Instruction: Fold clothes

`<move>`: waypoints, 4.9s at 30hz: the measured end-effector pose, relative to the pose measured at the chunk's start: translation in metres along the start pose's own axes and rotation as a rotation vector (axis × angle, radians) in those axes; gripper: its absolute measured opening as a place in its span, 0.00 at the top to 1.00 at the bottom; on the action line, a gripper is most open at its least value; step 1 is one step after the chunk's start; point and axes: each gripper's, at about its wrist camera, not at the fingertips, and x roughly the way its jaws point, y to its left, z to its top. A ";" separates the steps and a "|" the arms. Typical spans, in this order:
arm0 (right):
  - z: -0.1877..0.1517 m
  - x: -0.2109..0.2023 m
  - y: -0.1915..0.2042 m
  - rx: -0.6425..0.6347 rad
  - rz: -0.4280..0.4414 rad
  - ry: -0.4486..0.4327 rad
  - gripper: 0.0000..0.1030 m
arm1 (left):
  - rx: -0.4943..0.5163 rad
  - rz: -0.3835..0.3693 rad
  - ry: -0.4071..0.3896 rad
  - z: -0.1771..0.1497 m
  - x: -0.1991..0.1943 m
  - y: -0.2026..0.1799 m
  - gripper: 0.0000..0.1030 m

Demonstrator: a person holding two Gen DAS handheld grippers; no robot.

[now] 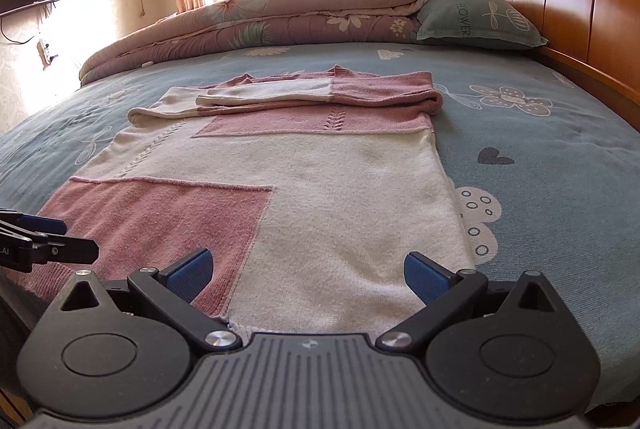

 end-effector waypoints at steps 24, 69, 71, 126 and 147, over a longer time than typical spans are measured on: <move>0.016 0.020 0.027 0.032 0.111 0.079 0.00 | -0.355 -0.083 0.096 0.131 0.087 0.091 0.01; 0.003 0.021 0.009 0.028 0.069 0.106 0.00 | -0.153 -0.136 0.010 0.054 0.015 0.008 0.01; 0.001 0.020 0.006 0.029 0.075 0.098 0.00 | -0.132 -0.120 0.010 0.043 0.011 0.003 0.01; -0.008 0.021 0.066 -0.127 0.244 0.035 0.00 | -0.252 -0.261 -0.075 -0.024 -0.016 0.025 0.01; 0.018 0.020 -0.042 0.314 0.166 0.012 0.00 | -0.181 -0.255 -0.098 -0.027 -0.014 0.022 0.01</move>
